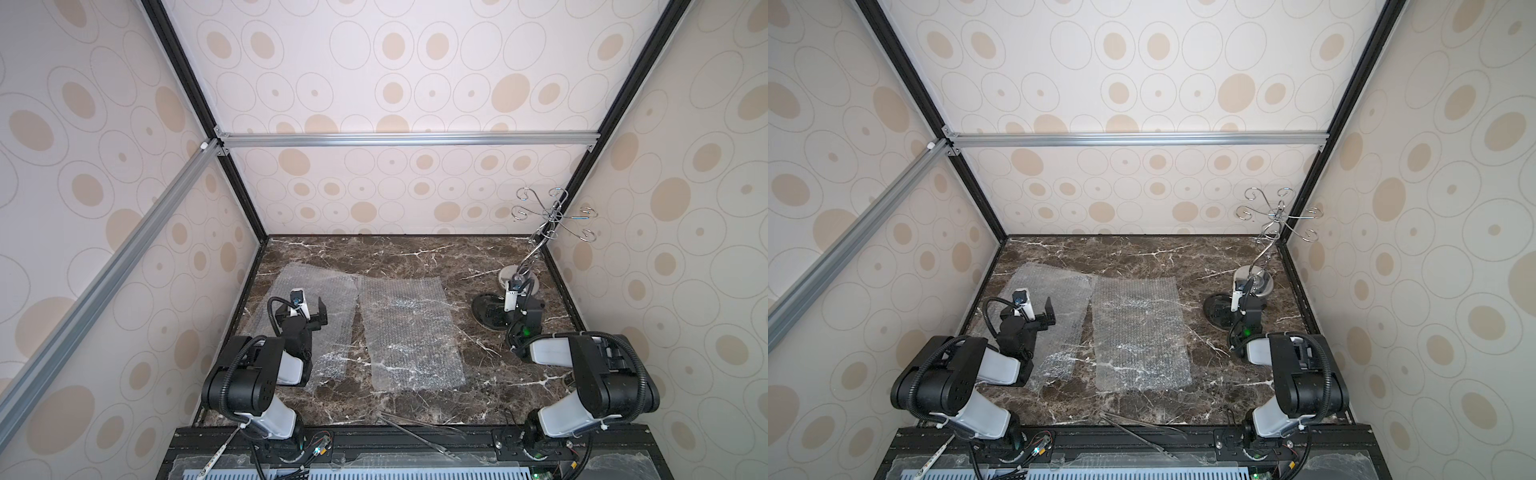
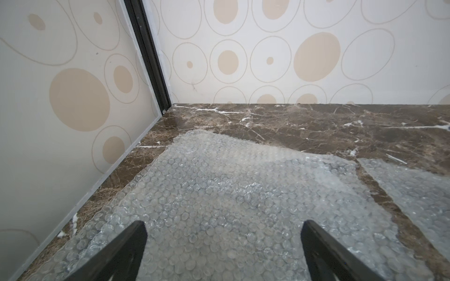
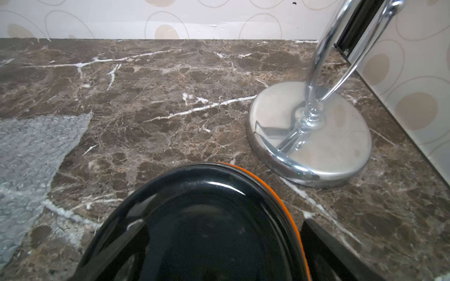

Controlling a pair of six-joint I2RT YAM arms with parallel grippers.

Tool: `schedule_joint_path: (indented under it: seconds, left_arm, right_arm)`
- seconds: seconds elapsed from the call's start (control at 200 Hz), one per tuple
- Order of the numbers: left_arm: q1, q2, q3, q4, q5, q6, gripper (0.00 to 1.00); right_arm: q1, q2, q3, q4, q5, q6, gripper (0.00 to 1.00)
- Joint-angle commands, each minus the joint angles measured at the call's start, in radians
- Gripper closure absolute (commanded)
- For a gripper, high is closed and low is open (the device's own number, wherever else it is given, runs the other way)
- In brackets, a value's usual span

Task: Unpack dinner plates from bubble wrap
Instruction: Reset both arms

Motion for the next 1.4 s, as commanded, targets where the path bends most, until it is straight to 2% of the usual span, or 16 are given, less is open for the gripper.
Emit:
schedule_joint_path:
  seconds: [0.0,0.48,0.645,0.78,0.9,1.025,1.396]
  left_arm:
    - [0.009,0.002,0.002,0.071,0.009,0.029,0.0]
    - [0.009,-0.001,0.001,0.068,0.01,0.029,0.0]
    - [0.009,-0.001,0.001,0.068,0.01,0.029,0.0]
    - [0.009,0.0,0.002,0.068,0.009,0.029,0.0]
    - [0.009,-0.001,0.002,0.069,0.01,0.029,0.0]
    - [0.01,-0.001,0.0,0.068,0.01,0.029,0.0]
    - [0.009,-0.001,0.001,0.068,0.01,0.029,0.0]
  right_arm:
    - [0.007,-0.003,0.0,0.04,-0.017,-0.028,0.0]
    - [0.006,-0.013,-0.005,0.036,-0.036,-0.034,0.0]
    - [0.007,-0.029,-0.114,0.221,-0.091,-0.056,0.0]
    - [0.003,-0.009,0.005,0.023,-0.04,-0.03,0.0]
    - [0.003,0.002,-0.03,0.108,-0.023,-0.025,0.0]
    - [0.004,-0.008,0.007,0.016,-0.025,-0.028,0.0]
    - [0.005,-0.012,-0.007,0.04,-0.034,-0.03,0.0]
